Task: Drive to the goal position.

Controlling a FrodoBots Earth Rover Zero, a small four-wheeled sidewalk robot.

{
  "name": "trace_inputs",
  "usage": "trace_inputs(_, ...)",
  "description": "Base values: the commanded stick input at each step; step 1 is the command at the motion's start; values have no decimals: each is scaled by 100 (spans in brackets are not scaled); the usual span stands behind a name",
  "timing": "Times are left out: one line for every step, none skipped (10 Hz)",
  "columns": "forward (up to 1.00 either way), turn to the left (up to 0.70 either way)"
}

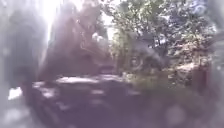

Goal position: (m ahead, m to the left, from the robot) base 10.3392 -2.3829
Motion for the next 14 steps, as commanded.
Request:
trace_inputs(45, 27)
trace_inputs(45, 5)
trace_inputs(45, 0)
trace_inputs(45, 0)
trace_inputs(45, 0)
trace_inputs(45, 0)
trace_inputs(45, 0)
trace_inputs(45, 0)
trace_inputs(45, 0)
trace_inputs(45, 0)
trace_inputs(45, 0)
trace_inputs(45, 0)
trace_inputs(45, 0)
trace_inputs(45, 27)
